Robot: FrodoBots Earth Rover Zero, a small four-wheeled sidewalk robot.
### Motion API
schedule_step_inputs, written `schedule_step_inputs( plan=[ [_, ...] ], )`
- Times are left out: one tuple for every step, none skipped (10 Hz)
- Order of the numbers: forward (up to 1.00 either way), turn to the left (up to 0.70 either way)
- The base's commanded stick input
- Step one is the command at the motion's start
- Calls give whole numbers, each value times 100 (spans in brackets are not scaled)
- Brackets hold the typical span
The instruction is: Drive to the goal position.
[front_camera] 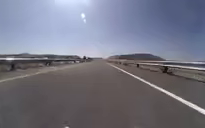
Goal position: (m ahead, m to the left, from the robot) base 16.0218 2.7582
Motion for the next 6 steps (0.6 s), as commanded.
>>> schedule_step_inputs(
  plan=[
    [100, 0],
    [100, 0],
    [100, 0],
    [100, 0],
    [100, 0],
    [100, 0]
  ],
)
